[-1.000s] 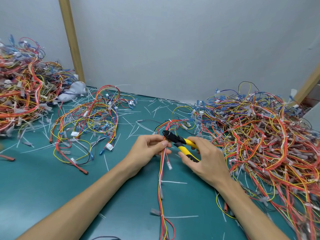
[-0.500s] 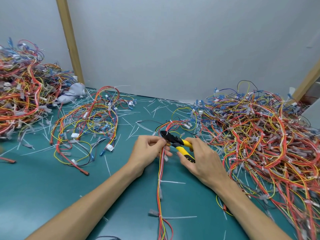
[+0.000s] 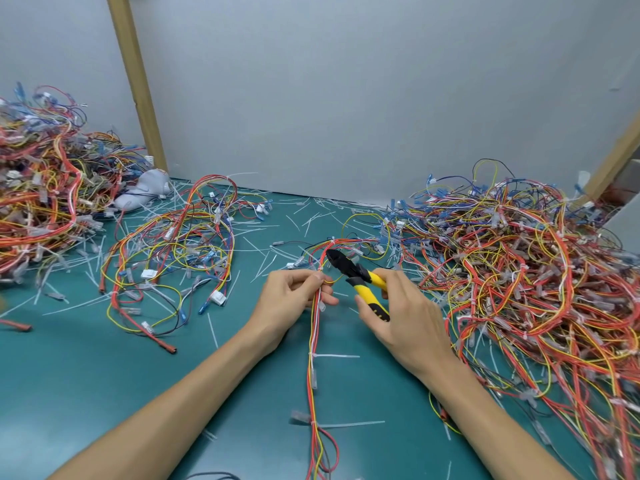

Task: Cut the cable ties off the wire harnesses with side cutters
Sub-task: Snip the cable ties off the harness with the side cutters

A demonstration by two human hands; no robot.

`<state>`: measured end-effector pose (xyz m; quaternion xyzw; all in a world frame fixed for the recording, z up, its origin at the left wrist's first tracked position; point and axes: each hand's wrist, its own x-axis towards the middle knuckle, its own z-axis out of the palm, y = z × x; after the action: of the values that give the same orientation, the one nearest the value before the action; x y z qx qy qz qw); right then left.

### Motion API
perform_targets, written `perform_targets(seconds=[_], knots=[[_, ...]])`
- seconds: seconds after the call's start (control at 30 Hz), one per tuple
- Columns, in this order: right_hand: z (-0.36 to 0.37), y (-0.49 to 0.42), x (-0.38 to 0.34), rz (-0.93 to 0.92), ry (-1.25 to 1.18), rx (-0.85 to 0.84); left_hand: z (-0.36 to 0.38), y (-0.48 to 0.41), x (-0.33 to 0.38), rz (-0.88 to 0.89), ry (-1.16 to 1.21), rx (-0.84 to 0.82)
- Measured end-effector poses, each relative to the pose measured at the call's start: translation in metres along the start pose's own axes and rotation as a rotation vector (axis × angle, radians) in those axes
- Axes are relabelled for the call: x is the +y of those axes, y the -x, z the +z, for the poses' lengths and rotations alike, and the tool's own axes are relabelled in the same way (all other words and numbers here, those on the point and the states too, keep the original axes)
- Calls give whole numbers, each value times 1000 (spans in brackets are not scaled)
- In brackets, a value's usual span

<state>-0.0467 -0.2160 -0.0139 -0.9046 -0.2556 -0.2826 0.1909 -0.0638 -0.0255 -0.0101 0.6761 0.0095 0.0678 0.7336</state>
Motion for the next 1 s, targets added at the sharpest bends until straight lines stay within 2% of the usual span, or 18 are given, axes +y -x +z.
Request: perform_targets(seconds=[0.17,1.0], knots=[[-4,1,9,43,2,-13,-1,0,1,4,11,-20],[-3,0,7,-65,62,23,-1,-2,-9,47,-102,-5]])
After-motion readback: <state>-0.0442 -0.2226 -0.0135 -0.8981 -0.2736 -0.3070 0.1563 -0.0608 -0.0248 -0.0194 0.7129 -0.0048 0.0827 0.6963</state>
